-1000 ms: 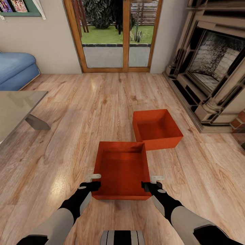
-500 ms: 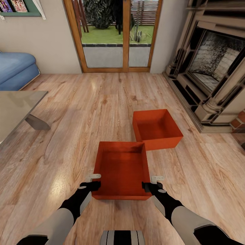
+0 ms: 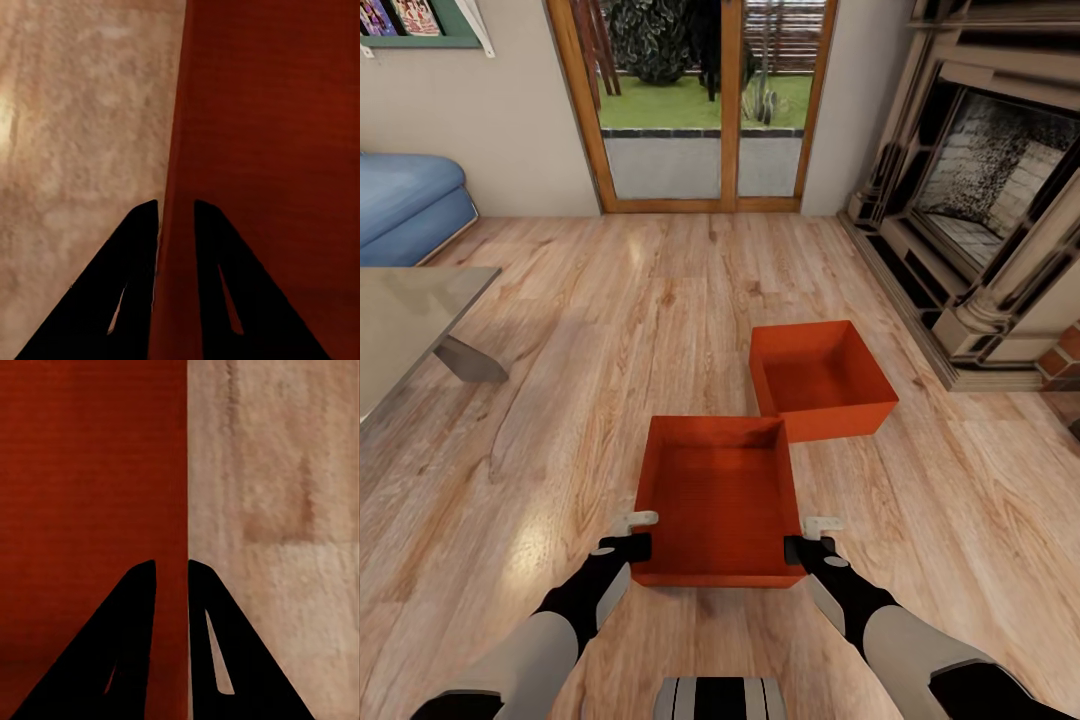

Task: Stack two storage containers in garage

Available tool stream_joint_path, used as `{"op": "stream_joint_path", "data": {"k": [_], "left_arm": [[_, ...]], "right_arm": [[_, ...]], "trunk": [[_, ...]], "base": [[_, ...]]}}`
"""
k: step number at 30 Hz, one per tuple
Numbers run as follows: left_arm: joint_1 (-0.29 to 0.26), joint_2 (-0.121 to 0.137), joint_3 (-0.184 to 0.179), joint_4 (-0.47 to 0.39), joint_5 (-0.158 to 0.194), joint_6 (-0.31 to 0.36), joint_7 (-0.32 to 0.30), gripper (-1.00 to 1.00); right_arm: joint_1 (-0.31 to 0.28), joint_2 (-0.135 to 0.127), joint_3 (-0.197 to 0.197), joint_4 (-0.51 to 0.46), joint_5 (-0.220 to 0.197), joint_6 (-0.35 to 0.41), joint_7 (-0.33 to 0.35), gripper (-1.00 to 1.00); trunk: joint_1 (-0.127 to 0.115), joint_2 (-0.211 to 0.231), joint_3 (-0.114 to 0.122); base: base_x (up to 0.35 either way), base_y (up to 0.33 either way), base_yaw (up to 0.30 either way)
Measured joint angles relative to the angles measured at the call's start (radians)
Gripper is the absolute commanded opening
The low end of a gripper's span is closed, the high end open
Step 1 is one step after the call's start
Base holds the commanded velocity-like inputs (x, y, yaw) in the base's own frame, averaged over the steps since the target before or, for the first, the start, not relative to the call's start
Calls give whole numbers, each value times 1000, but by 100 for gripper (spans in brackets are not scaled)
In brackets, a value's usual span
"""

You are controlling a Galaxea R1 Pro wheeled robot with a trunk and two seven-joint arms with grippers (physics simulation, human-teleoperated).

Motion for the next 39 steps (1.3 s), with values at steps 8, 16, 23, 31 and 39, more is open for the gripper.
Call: {"op": "stream_joint_path", "data": {"k": [8, 16, 23, 31, 39], "left_arm": [[0, -16, -1, 0, -4, -1, 51, -100], [0, -26, 7, 1, -13, 0, 82, -100], [0, -26, 9, 3, -15, 0, 79, -100], [-1, -29, 15, 1, -22, -2, 79, -100], [0, -29, 12, 1, -15, -6, 80, -100]], "right_arm": [[0, 1, 0, 0, 0, -1, -1, -100], [0, 3, 4, 2, -4, -3, -3, -100], [0, 4, 4, 2, -3, -2, -3, -100], [1, 0, 3, -2, -5, -3, 3, -100], [0, 0, 0, -4, 2, -2, 4, -100]], "trunk": [[0, 0, 0], [-23, 42, 19], [-50, 91, 41], [-80, 147, 66], [-111, 203, 91]], "base": [[0, 0, 0], [0, 0, 0], [0, 0, 0], [0, 0, 0], [0, 0, 0]]}}
